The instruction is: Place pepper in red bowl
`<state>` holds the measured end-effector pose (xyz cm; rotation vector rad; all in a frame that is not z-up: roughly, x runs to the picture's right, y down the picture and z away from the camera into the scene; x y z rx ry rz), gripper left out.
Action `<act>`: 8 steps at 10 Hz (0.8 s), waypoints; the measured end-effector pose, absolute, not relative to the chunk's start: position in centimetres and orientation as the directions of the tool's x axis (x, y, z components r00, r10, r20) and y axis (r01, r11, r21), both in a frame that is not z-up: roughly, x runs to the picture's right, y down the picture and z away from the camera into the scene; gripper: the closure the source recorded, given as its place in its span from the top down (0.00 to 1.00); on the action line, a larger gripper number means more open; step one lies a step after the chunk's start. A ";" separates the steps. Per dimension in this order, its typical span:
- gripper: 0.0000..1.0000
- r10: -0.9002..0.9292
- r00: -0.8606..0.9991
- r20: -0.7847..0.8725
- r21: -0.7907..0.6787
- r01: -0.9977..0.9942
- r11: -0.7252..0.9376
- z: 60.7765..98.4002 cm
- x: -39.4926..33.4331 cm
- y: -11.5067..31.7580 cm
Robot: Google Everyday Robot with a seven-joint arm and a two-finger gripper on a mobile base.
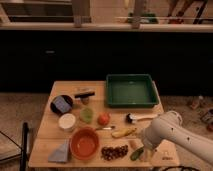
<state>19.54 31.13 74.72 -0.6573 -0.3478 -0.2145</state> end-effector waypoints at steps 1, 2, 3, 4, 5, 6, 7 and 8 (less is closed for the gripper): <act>0.73 -0.081 0.920 0.383 -0.563 0.302 0.770 74.8 19.7 31.4; 0.62 -0.082 0.917 0.390 -0.565 0.308 0.765 74.9 19.7 31.7; 0.50 -0.084 0.913 0.399 -0.566 0.318 0.761 74.8 19.6 32.2; 0.42 -0.083 0.912 0.403 -0.567 0.319 0.759 74.9 19.8 32.4; 0.34 -0.081 0.908 0.411 -0.565 0.323 0.759 74.9 19.9 32.5; 0.22 -0.070 0.898 0.435 -0.558 0.329 0.761 75.0 19.9 32.7; 0.12 -0.057 0.892 0.447 -0.556 0.328 0.763 74.9 20.1 32.9; 0.05 -0.059 0.891 0.451 -0.555 0.331 0.763 74.9 20.2 32.9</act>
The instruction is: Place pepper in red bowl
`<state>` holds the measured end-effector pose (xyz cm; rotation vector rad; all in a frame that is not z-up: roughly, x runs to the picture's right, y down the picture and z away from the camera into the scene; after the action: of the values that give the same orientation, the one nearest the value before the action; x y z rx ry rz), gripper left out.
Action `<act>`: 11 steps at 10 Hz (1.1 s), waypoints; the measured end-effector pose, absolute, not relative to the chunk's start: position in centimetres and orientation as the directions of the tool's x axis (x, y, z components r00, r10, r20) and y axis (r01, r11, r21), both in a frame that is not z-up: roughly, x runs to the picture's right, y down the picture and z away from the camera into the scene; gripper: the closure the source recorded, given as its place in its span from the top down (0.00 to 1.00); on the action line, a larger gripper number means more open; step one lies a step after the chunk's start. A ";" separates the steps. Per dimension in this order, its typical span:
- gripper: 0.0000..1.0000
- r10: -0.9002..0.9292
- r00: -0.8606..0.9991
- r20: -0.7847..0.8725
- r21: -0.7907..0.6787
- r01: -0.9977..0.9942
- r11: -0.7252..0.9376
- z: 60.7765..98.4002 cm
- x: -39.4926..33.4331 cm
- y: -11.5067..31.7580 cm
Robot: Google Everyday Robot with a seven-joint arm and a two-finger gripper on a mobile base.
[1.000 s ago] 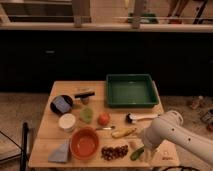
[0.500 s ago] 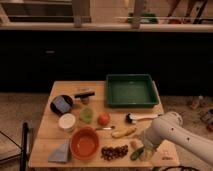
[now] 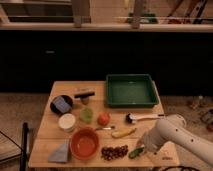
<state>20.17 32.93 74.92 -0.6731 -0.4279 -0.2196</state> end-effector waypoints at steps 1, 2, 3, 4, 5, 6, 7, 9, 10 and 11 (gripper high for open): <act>0.00 -0.067 0.888 0.454 -0.550 0.339 0.764 74.9 20.2 32.9; 0.00 -0.070 0.889 0.453 -0.549 0.340 0.764 74.9 20.2 32.9; 0.00 -0.078 0.890 0.449 -0.543 0.341 0.767 74.8 20.5 32.4; 0.00 -0.089 0.893 0.441 -0.537 0.342 0.771 74.6 20.7 31.7; 0.00 -0.101 0.894 0.437 -0.530 0.347 0.774 74.5 20.8 31.1; 0.00 -0.115 0.895 0.432 -0.522 0.352 0.777 74.4 20.8 30.3; 0.00 -0.127 0.896 0.426 -0.514 0.356 0.780 74.3 20.9 29.5; 0.00 -0.154 0.901 0.405 -0.492 0.357 0.794 73.8 21.3 26.6; 0.00 -0.169 0.902 0.398 -0.481 0.361 0.799 73.4 21.3 25.4; 0.00 -0.188 0.904 0.383 -0.464 0.364 0.807 72.7 21.5 24.0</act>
<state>21.54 24.02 72.73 -0.5582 -0.3303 -0.3010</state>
